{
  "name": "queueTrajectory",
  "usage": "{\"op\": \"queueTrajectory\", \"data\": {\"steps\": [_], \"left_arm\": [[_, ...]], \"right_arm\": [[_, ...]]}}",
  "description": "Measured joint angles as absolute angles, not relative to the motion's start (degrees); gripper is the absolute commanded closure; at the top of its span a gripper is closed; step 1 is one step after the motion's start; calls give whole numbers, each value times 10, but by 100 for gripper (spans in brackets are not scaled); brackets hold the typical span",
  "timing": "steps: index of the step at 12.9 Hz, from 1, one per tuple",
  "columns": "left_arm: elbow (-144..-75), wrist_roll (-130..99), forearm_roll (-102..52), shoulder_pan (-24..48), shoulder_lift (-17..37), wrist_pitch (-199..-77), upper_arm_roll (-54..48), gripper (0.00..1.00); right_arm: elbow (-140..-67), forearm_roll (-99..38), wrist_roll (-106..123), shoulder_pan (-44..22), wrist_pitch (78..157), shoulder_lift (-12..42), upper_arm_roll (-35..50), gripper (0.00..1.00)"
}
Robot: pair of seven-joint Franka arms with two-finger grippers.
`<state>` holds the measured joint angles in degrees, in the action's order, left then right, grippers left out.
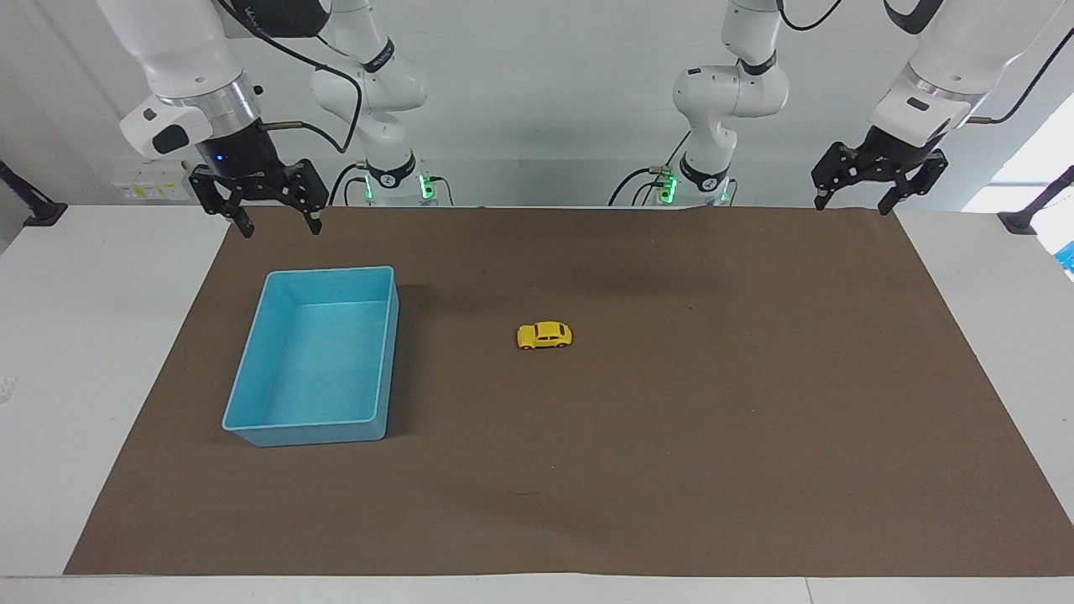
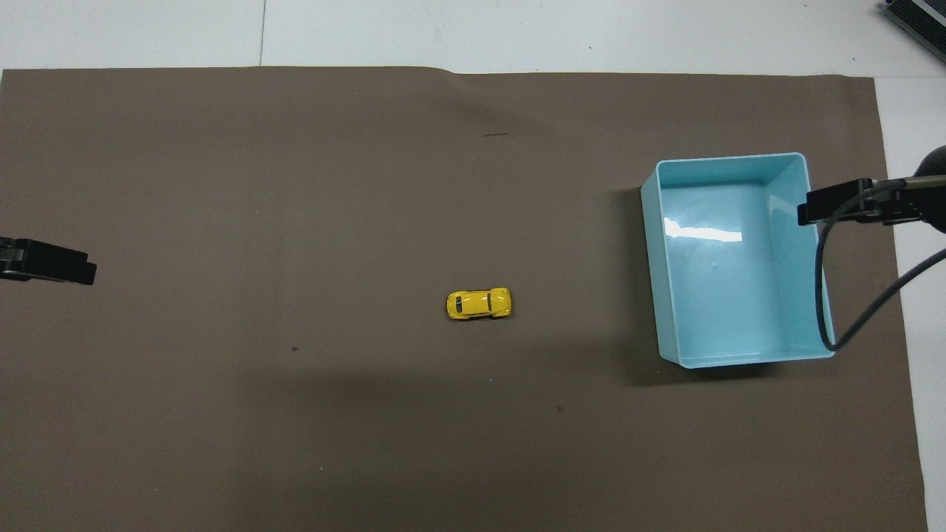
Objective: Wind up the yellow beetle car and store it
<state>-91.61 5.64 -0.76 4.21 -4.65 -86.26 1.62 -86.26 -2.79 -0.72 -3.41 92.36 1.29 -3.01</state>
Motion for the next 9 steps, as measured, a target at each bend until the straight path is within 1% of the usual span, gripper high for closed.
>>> {"op": "queueTrajectory", "data": {"steps": [9], "left_arm": [[-916, 56, -8, 42, -47, -879, 12, 0]], "right_arm": [[-863, -28, -7, -34, 919, 13, -31, 0]]}}
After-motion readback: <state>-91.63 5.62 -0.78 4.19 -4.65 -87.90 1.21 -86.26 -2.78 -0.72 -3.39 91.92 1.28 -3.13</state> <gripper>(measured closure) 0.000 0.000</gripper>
